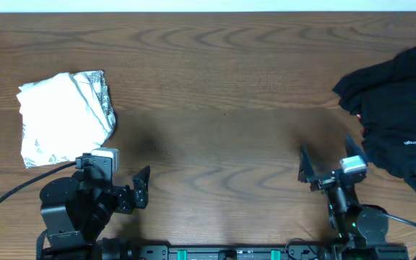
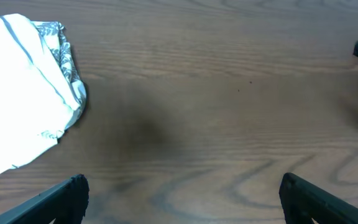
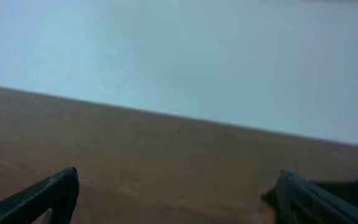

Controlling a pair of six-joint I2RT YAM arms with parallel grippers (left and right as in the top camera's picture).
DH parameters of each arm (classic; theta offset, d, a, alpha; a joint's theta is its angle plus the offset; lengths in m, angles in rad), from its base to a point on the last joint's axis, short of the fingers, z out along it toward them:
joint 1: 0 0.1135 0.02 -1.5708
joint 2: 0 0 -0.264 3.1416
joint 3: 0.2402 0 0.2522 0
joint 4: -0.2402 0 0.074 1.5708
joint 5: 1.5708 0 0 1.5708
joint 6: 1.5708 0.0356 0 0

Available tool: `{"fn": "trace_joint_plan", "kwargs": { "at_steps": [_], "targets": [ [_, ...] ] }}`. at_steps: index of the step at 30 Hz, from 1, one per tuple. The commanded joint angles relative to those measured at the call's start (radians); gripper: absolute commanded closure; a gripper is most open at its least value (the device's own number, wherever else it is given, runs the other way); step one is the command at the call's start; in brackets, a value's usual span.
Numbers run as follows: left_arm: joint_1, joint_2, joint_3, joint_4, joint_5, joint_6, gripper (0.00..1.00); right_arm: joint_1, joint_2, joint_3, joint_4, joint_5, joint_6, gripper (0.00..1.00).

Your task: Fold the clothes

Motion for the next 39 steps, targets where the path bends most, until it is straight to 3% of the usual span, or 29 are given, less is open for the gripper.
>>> {"fn": "trace_joint_plan", "kwargs": {
  "at_steps": [1,4,39],
  "targets": [
    [-0.001,-0.001,-0.001,0.000,0.010,-0.009,0.02,-0.013,-0.006,-0.002,-0.026,0.059,-0.033,0.01],
    [-0.001,-0.001,-0.001,0.000,0.010,-0.009,0.02,-0.015,-0.006,-0.002,-0.124,0.070,-0.031,0.01],
    [-0.001,-0.001,-0.001,0.000,0.010,-0.009,0.02,-0.014,-0.006,-0.002,-0.123,0.072,-0.032,0.01]
  ]
}}
